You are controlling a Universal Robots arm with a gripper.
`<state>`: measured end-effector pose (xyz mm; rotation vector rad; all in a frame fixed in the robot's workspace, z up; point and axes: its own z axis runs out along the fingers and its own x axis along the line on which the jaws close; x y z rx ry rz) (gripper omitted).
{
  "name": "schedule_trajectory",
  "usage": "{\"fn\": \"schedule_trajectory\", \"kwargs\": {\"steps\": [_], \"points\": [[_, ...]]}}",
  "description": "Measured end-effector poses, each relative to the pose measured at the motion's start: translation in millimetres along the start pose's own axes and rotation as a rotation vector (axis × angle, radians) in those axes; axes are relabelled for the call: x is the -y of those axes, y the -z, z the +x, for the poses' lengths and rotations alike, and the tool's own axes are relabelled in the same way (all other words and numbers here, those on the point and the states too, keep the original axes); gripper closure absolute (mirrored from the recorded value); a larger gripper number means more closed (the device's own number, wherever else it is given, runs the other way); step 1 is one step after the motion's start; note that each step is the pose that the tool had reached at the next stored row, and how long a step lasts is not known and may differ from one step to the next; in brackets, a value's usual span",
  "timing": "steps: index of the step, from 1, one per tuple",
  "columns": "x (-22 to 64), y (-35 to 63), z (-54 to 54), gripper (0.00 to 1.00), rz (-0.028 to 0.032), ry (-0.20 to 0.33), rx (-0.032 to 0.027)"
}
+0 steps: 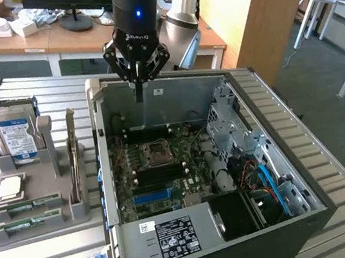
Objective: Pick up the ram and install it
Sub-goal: 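Reach for the ram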
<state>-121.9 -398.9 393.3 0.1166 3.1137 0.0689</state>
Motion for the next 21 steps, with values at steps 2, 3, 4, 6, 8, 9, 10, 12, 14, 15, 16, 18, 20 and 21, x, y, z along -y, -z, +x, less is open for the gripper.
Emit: {"fn": "schedule_trajectory", "kwargs": {"steps": [2, 3, 4, 6, 8, 9, 10, 12, 14, 15, 16, 18, 20, 21], "points": [[0.0, 0.0, 0.0, 0.90, 0.0000, 0.000, 0.0000], [0.0, 0.0, 0.0, 0.90, 0.0000, 0.000, 0.0000], [0.0, 0.0, 0.0, 0.90, 0.0000, 0.000, 0.0000], [0.0, 0.0, 0.0, 0.90, 0.0000, 0.000, 0.0000], [0.0, 0.0, 0.0, 0.90, 0.0000, 0.000, 0.0000], [0.0, 0.0, 0.0, 0.90, 0.0000, 0.000, 0.0000], [0.0, 0.0, 0.0, 0.90, 0.0000, 0.000, 0.0000], [0.0, 0.0, 0.0, 0.90, 0.0000, 0.000, 0.0000], [0.1, 0.1, 1.2, 0.90, 0.0001, 0.000, 0.0000], [0.2, 0.2, 2.3, 0.90, 0.0002, 0.000, -0.0001], [0.3, 0.2, 4.0, 0.90, 0.0001, 0.000, 0.0000], [0.5, 0.2, 7.7, 0.90, 0.0001, 0.000, 0.0000], [0.8, 0.3, 11.8, 0.90, 0.0000, 0.000, 0.0000], [0.9, 0.4, 13.7, 0.90, 0.0000, 0.000, 0.0000]]}}
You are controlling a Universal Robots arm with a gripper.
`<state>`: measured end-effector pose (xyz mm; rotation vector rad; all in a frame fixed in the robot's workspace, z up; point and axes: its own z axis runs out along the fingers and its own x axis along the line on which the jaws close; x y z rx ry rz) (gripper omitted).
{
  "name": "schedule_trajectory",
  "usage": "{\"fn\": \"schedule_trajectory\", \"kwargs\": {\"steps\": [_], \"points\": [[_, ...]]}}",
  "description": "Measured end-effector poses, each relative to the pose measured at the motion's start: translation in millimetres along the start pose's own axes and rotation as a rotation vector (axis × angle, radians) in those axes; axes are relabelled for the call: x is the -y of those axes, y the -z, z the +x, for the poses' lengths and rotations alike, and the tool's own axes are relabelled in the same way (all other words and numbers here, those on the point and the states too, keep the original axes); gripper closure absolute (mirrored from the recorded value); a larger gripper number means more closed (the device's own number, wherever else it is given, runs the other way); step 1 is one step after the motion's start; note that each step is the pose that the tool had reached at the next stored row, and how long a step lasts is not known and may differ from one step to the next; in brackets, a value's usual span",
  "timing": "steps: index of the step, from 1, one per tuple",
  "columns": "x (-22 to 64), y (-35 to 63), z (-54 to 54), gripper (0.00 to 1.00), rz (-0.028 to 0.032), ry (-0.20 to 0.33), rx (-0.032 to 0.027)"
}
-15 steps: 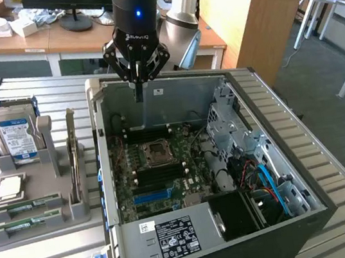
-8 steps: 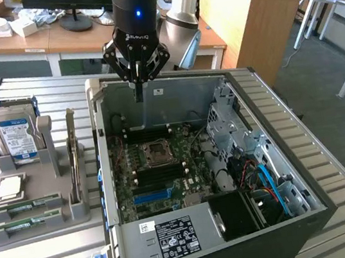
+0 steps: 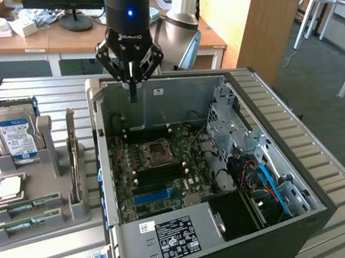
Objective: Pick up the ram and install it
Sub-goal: 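Reach for the ram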
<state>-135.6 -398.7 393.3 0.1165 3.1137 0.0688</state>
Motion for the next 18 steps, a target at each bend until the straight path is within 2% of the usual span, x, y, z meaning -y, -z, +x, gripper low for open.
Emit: {"fn": "schedule_trajectory", "kwargs": {"steps": [18], "points": [[0.2, 0.5, 41.5, 0.90, 0.0000, 0.000, 0.0000]]}}
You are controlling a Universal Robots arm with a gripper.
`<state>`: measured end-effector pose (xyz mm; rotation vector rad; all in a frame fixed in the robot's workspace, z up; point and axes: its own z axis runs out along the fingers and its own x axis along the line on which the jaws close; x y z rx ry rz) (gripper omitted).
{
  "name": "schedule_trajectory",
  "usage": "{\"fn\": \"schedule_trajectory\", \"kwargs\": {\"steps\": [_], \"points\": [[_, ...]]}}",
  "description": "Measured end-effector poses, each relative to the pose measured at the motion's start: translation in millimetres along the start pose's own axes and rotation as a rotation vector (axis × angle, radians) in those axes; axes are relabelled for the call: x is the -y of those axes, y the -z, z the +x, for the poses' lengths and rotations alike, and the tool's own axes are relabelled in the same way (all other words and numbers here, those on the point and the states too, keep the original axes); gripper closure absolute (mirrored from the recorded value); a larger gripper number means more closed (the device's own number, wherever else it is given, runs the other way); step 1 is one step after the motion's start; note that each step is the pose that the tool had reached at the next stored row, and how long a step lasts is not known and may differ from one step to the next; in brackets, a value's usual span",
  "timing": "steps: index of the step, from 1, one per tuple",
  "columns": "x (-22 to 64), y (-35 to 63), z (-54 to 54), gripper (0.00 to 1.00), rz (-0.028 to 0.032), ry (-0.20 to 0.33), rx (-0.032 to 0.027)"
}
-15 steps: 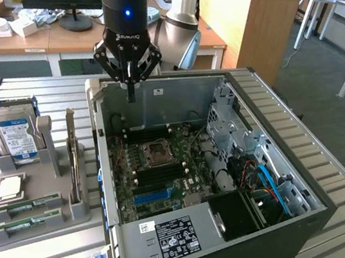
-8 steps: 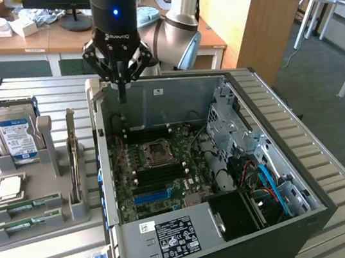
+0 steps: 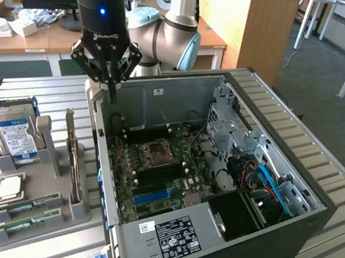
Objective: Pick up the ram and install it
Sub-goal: 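Reach for the ram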
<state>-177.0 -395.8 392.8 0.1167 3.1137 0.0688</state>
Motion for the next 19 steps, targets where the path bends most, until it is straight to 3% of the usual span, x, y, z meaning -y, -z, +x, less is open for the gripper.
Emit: {"fn": "schedule_trajectory", "kwargs": {"steps": [19], "points": [[1.2, -0.1, 48.2, 0.90, 0.0000, 0.000, 0.0000]]}}
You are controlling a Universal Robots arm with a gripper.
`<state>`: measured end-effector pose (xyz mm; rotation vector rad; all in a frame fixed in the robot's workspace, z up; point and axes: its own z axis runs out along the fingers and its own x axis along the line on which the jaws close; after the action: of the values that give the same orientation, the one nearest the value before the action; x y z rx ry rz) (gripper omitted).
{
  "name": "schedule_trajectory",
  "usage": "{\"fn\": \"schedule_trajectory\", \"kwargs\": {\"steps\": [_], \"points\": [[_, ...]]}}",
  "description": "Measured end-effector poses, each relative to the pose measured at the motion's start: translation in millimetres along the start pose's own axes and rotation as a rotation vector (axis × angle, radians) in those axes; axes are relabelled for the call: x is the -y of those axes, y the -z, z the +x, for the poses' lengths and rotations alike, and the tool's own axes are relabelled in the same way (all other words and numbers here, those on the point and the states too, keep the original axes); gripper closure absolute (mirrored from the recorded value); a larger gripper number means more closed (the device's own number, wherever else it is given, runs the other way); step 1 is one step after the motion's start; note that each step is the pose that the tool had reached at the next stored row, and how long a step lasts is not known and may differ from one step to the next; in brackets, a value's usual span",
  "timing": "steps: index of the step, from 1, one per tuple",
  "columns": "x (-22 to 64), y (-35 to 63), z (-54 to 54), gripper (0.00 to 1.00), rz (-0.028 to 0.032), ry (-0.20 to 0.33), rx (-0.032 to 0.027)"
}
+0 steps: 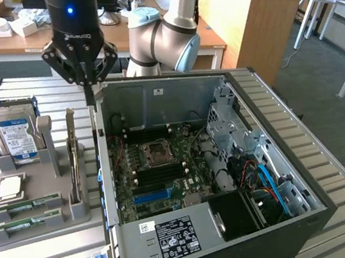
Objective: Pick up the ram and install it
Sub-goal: 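Reach for the ram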
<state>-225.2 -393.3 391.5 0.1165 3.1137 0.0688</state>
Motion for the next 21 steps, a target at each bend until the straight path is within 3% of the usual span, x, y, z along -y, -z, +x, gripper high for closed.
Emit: {"fn": "schedule_trajectory", "kwargs": {"steps": [21], "points": [[-1.1, -1.7, 43.9, 0.90, 0.0000, 0.000, 0.0000]]}}
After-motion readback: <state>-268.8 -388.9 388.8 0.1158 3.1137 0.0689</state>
